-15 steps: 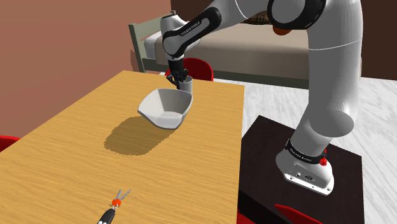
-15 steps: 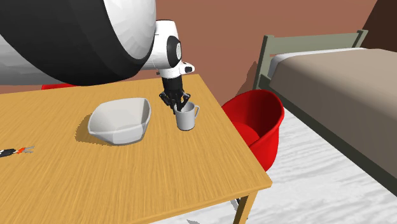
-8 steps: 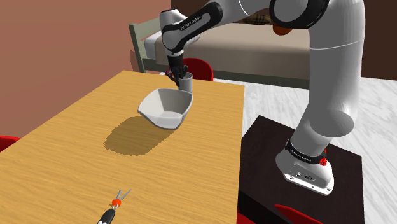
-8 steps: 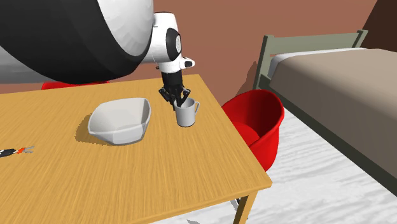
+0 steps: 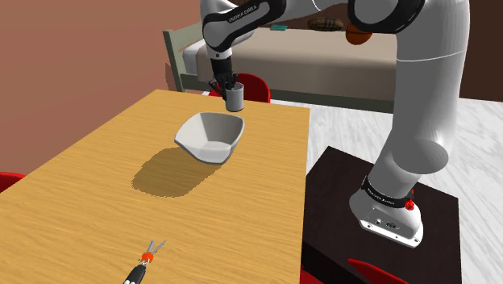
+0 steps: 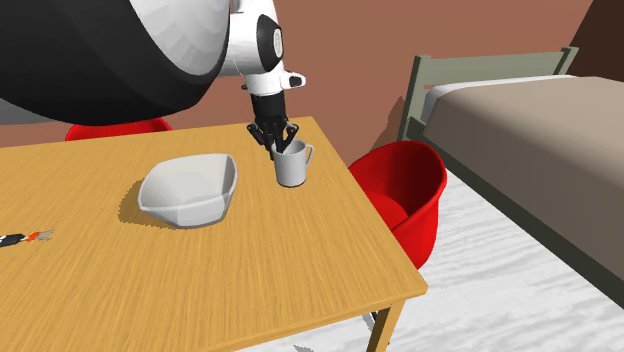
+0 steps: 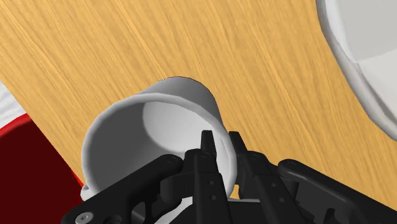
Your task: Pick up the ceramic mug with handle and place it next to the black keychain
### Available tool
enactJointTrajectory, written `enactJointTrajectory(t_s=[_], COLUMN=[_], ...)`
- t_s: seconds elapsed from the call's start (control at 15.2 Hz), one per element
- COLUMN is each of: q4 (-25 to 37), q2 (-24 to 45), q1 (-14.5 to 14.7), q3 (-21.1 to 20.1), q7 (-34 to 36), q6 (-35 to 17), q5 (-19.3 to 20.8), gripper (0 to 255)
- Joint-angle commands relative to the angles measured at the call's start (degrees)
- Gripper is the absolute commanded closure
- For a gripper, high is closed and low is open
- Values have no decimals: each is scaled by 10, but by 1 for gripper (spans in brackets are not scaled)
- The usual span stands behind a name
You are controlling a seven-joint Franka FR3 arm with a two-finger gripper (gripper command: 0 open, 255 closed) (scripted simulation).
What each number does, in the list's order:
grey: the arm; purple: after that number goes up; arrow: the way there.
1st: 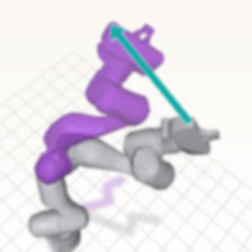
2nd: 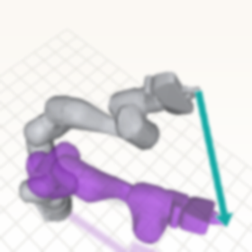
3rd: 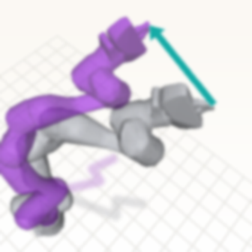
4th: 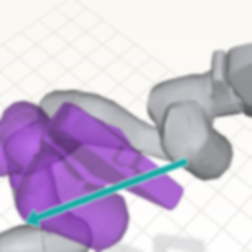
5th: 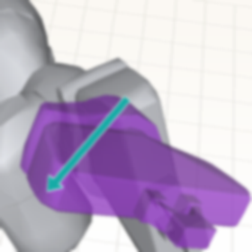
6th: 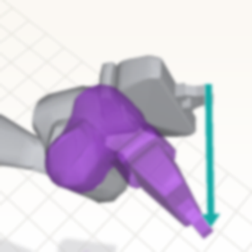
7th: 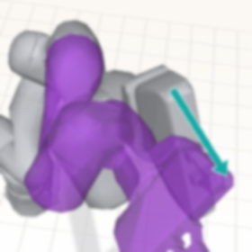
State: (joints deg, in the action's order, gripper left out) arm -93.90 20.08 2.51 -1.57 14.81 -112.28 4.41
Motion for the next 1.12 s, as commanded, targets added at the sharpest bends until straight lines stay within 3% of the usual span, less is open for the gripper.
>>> enactJointTrajectory(t_s=[0.0, 1.06], q4=[9, 112], q2=[-4, -18], q1=[0, 1], q3=[0, -1], q7=[-1, -8], q6=[13, 130], q5=[0, -3], gripper=[255, 255])
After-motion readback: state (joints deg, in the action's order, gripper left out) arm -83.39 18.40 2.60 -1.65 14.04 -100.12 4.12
